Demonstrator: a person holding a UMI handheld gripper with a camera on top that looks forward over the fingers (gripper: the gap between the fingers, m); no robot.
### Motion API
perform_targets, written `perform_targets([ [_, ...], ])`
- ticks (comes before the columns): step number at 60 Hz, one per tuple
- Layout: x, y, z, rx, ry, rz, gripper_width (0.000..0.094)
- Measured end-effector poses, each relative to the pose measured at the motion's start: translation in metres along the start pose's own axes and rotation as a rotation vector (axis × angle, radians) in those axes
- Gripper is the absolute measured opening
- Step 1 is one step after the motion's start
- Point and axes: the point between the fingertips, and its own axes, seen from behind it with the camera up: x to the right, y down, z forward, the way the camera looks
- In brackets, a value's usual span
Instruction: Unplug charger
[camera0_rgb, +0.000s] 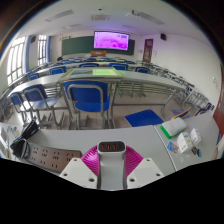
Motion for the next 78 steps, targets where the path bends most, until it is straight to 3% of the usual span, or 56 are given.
perform_targets([
  [7, 0.013, 0.045, 0.018, -0.101, -0.002, 0.041, 0.0381],
  [11, 0.013, 0.040, 0.016, -0.069, 0.001, 0.065, 0.0434],
  [24, 0.029, 0.018, -0.026, 0.007, 0.039, 0.056, 0.0868],
  [42, 0.006, 0.008, -0.183, 0.136, 0.051, 0.003, 0.0850],
  [55, -0.004, 0.028, -0.274, 0.164, 0.064, -0.016, 0.0851],
  [78, -0.006, 0.040, -0.345, 0.205, 0.095, -0.019, 0.0847],
])
